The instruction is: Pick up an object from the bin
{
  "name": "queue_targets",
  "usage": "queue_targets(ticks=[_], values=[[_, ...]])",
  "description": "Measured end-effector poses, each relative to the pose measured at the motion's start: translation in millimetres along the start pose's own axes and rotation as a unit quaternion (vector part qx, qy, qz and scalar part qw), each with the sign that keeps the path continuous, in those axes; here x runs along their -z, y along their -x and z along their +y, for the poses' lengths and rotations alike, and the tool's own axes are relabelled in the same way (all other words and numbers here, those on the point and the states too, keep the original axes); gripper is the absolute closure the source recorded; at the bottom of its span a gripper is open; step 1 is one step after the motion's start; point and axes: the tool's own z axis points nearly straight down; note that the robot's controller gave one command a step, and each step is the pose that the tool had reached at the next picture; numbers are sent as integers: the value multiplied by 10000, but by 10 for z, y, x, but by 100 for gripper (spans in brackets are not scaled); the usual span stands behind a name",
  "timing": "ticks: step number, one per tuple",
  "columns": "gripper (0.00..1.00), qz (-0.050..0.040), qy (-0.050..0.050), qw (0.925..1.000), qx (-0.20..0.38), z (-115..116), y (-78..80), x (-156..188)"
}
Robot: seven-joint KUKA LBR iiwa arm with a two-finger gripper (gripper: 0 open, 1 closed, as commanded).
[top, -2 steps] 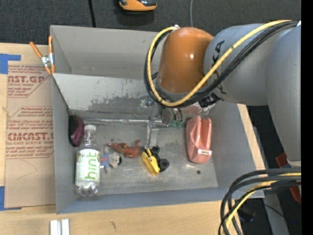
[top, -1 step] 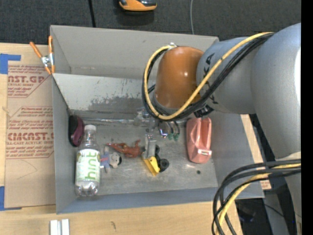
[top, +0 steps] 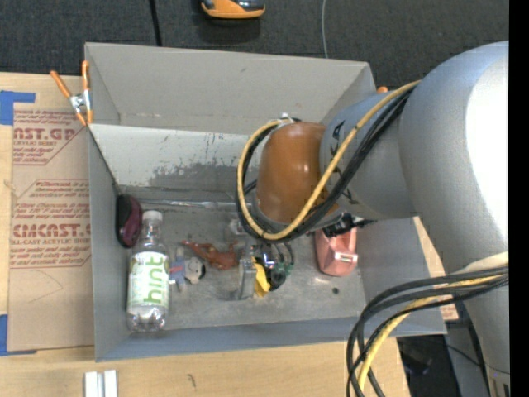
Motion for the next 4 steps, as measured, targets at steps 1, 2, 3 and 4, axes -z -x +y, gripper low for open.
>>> queue_targets(ticks=[1,2,3,4], values=[[100,-5,4,10000,-66,148,307,-126],[100,-5,4,10000,-66,148,307,-126],[100,-4,-3,9999,-144,367,263,-128],[100,0,0,9999,-115,531,241,-130]])
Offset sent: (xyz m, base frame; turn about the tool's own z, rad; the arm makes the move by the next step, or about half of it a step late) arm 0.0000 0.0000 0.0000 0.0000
